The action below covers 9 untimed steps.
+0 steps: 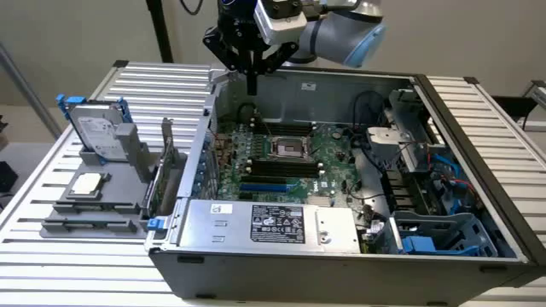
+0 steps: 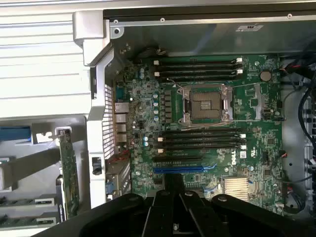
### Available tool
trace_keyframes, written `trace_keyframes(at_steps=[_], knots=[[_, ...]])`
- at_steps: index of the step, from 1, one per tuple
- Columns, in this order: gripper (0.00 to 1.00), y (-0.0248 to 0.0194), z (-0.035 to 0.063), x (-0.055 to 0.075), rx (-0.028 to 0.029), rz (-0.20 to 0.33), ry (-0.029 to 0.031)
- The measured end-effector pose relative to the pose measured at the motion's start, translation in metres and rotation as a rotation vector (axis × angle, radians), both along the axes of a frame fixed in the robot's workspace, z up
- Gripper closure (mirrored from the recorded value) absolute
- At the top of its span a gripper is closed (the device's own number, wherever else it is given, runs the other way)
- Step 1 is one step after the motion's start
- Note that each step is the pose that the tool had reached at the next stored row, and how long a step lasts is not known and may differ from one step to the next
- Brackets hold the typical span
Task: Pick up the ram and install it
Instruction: 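Reach for the ram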
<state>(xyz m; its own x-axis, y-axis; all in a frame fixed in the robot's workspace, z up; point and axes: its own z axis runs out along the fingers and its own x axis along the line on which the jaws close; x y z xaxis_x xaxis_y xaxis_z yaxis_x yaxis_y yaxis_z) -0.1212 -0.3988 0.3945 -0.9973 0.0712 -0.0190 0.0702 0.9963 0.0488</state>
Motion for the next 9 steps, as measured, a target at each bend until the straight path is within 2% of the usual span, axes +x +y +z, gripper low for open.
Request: trace_keyframes(at_steps=[9], knots=[[0.89,0.0000,0.0004,0.0000,0.0000,0.000,0.0000]])
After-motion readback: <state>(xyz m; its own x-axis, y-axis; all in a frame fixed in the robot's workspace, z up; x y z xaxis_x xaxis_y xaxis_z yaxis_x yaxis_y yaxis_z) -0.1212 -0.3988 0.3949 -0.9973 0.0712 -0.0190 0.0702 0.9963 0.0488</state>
